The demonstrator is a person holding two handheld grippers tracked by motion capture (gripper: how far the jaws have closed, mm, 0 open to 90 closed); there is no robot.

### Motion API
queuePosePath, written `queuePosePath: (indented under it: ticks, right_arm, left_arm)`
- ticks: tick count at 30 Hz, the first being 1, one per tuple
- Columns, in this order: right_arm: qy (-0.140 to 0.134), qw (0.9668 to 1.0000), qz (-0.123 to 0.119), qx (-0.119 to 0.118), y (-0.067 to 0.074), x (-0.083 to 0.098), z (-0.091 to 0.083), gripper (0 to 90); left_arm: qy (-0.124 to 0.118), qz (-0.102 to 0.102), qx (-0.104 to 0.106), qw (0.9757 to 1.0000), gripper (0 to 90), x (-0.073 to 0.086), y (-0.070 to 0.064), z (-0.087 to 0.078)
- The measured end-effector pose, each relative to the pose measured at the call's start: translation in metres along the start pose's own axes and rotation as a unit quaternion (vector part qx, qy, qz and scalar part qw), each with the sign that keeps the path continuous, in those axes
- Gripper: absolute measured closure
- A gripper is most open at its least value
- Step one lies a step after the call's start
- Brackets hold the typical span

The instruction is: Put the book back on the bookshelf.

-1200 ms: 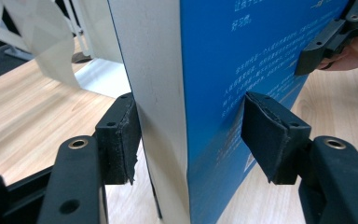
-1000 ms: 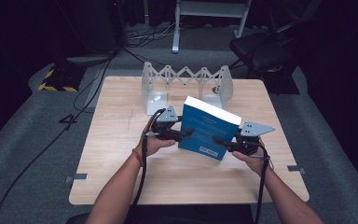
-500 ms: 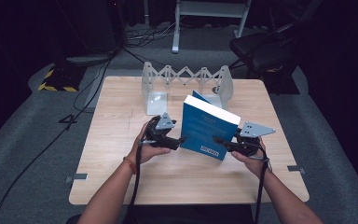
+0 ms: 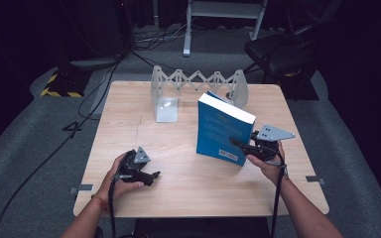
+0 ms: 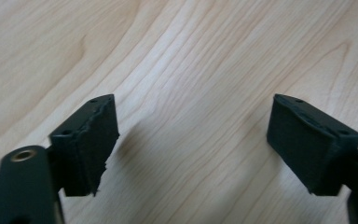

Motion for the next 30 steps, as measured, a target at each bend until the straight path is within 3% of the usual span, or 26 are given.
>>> queuePosePath:
  ticks: [2,6,9,13,16,22,27,30]
  right_arm:
    - [0.005,0.9999,-0.011,0.008,0.000,-0.001,0.001,62.4]
    - [0.006,0.9999,0.000,0.014,-0.005,-0.002,0.004,62.4]
    - [0.008,0.9997,-0.003,0.022,-0.006,-0.005,0.006,62.5]
    - [0.006,0.9987,-0.018,0.047,-0.005,-0.012,0.005,62.5]
    - [0.007,0.9964,-0.037,0.076,-0.007,-0.020,0.003,62.5]
    - [0.018,0.9910,-0.054,0.121,-0.021,-0.030,0.003,62.6]
    - [0.035,0.9863,-0.075,0.143,-0.031,-0.038,0.006,62.6]
    - [0.031,0.9866,-0.062,0.147,-0.039,-0.041,0.007,62.5]
  left_arm:
    - [-0.004,-0.023,0.001,0.9997,16.3,0.003,0.007,0.000]
    - [-0.015,-0.020,0.001,0.9997,15.7,0.006,0.009,0.000]
    - [-0.017,-0.031,-0.014,0.9993,14.3,0.006,0.009,0.001]
    - [-0.003,-0.060,-0.042,0.9973,5.1,0.006,0.011,0.001]
    - [-0.003,-0.059,-0.042,0.9974,4.8,0.006,0.011,0.001]
    - [-0.003,-0.059,-0.041,0.9974,4.8,0.006,0.011,0.001]
    - [-0.005,-0.059,-0.042,0.9974,4.7,0.006,0.011,0.002]
    - [-0.004,-0.059,-0.041,0.9974,4.7,0.006,0.011,0.001]
Point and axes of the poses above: each handheld gripper's, and its own axes: z roughly forward along the jaws, x roughly out of its underside, y roughly to its left, the point moved 1 cm from there along z, roughly forward along the jaws, and after that the axes turned 6 degrees about -y, right-handed, at the moved point
